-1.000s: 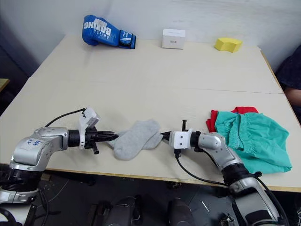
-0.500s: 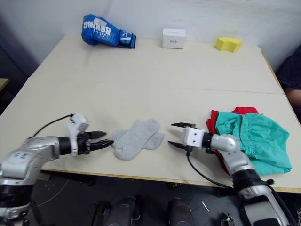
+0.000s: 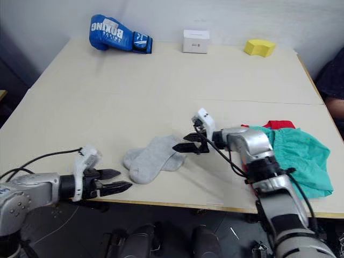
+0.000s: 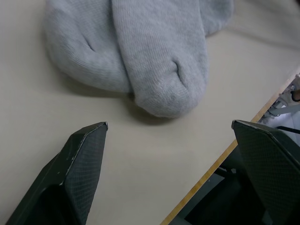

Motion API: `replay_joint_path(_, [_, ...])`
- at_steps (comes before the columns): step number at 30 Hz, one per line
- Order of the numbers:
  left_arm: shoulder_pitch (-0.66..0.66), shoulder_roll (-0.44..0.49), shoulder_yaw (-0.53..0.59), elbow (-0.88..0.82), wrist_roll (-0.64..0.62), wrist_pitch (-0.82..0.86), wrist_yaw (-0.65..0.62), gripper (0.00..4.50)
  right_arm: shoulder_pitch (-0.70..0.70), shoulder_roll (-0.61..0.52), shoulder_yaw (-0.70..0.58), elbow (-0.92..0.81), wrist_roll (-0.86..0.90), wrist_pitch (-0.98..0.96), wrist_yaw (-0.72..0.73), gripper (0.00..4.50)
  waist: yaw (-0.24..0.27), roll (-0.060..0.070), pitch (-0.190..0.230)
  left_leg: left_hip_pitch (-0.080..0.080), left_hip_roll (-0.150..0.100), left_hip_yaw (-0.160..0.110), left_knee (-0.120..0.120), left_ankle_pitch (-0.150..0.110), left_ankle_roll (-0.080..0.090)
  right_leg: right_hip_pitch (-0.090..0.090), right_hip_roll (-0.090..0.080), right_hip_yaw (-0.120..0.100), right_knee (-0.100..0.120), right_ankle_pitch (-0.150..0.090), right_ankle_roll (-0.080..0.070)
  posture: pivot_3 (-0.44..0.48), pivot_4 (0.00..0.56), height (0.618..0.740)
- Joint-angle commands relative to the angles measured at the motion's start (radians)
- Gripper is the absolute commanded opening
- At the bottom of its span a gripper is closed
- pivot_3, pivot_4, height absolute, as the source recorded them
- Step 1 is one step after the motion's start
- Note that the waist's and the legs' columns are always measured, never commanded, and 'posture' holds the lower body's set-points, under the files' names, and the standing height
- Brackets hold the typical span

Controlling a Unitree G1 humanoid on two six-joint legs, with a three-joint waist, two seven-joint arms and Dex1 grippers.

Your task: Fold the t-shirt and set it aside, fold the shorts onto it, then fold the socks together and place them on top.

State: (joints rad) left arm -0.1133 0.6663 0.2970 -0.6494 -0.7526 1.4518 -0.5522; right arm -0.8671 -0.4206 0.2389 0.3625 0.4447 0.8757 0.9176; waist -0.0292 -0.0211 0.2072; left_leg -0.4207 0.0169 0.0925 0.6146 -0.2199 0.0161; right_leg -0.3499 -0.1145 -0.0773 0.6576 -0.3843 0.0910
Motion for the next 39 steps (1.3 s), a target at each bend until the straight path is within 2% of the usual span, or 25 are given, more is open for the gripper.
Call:
replay_joint_path(1, [0.002,-0.08,-0.021,-0.089,0.008,0.037,0.109,4.45,-0.052,0.071,0.002,0.092,-0.068,-0.075,-0.044,4.5,0.001,-0.001,0.0,-0.001,0.0,0.0,0.0,0.001,0.001,0.0,0.0,0.0,0.001,0.001,0.001,0.0,0.15,0.74])
replay_joint_path(3, [0.021,-0.089,-0.057,-0.107,0.034,0.032,0.145,4.5,-0.07,0.107,0.007,0.137,-0.096,-0.096,-0.047,4.12,0.001,-0.002,-0.001,-0.001,-0.001,0.001,0.001,0.001,0.001,0.0,0.0,0.0,-0.001,0.001,0.002,0.0,0.15,0.74])
replay_joint_path(6, [0.055,-0.094,-0.086,-0.109,0.07,0.004,0.191,3.92,-0.078,0.132,0.008,0.168,-0.12,-0.106,-0.034,3.24,0.001,-0.002,-0.001,-0.001,-0.001,0.001,0.002,0.002,0.001,0.0,0.0,0.0,0.0,0.001,0.002,0.0,0.15,0.74])
replay_joint_path(11, [0.084,-0.115,-0.105,-0.103,0.091,-0.039,0.223,2.36,-0.073,0.144,-0.005,0.174,-0.141,-0.132,-0.018,1.42,-0.001,-0.002,-0.001,0.001,-0.001,0.0,0.001,0.004,-0.002,0.0,0.0,0.001,0.002,0.001,0.002,0.0,0.15,0.74])
replay_joint_path(12, [0.088,-0.117,-0.106,-0.1,0.093,-0.048,0.224,2.17,-0.071,0.145,-0.009,0.175,-0.146,-0.144,-0.019,1.26,-0.001,-0.002,-0.001,0.001,-0.001,0.0,0.001,0.003,-0.003,0.0,0.0,0.001,0.002,0.001,0.002,0.0,0.15,0.74])
replay_joint_path(14, [0.097,-0.123,-0.107,-0.098,0.096,-0.065,0.227,1.59,-0.065,0.149,-0.021,0.174,-0.15,-0.165,-0.017,0.53,0.0,-0.002,-0.001,0.001,-0.001,0.0,0.0,0.003,-0.003,-0.001,0.0,0.001,0.002,0.001,0.002,0.0,0.15,0.74])
replay_joint_path(16, [0.1,-0.12,-0.102,-0.097,0.089,-0.077,0.22,0.99,-0.058,0.149,-0.032,0.163,-0.148,-0.19,-0.004,0.0,0.0,-0.002,-0.001,0.0,-0.001,0.0,-0.001,0.004,-0.002,-0.003,0.0,0.001,0.002,0.002,0.002,0.0,0.15,0.74])
replay_joint_path(19, [0.101,-0.116,-0.073,-0.097,0.067,-0.096,0.197,0.07,-0.046,0.145,-0.046,0.136,-0.14,-0.205,0.01,0.0,0.0,-0.002,-0.001,-0.001,-0.001,0.001,-0.001,0.004,-0.002,-0.003,0.0,0.001,0.001,0.001,0.002,0.0,0.15,0.74])
replay_joint_path(23, [0.101,-0.089,-0.007,-0.103,0.021,-0.146,0.129,0.03,-0.026,0.143,-0.097,0.062,-0.094,-0.224,0.033,0.0,0.0,-0.002,-0.001,-0.002,-0.001,0.001,-0.001,0.004,-0.002,-0.004,0.0,0.001,0.001,0.001,0.002,0.0,0.15,0.74])
replay_joint_path(28, [0.094,-0.049,0.132,-0.091,-0.114,-0.147,0.031,0.03,0.006,0.097,-0.154,-0.084,-0.037,-0.149,0.041,0.0,-0.001,-0.002,-0.001,-0.002,0.0,0.001,-0.002,0.005,-0.003,-0.005,0.0,0.001,0.002,0.001,0.002,0.0,0.15,0.74])
replay_joint_path(31, [0.086,0.036,0.177,-0.053,-0.169,-0.166,-0.053,0.03,0.07,0.073,-0.213,-0.227,0.029,-0.098,0.025,0.0,0.001,-0.002,-0.001,-0.002,0.0,0.001,-0.003,0.005,-0.003,-0.005,0.0,0.001,0.001,0.001,0.002,0.0,0.15,0.74])
replay_joint_path(35, [0.067,0.167,0.14,0.027,-0.125,-0.296,-0.195,0.03,0.185,0.062,-0.266,-0.408,0.09,-0.048,-0.03,0.0,0.001,-0.002,-0.001,-0.003,0.0,0.002,-0.004,0.004,-0.004,-0.006,0.0,0.001,0.0,0.001,0.002,0.0,0.15,0.74])
replay_joint_path(39, [-0.068,0.312,-0.019,0.274,-0.011,-0.453,-0.38,0.03,0.354,0.074,-0.281,-0.6,0.121,-0.033,-0.116,0.0,0.002,-0.001,-0.001,-0.003,0.0,0.002,-0.006,0.002,-0.008,-0.007,0.0,0.002,-0.001,0.002,0.001,0.0,0.15,0.74])
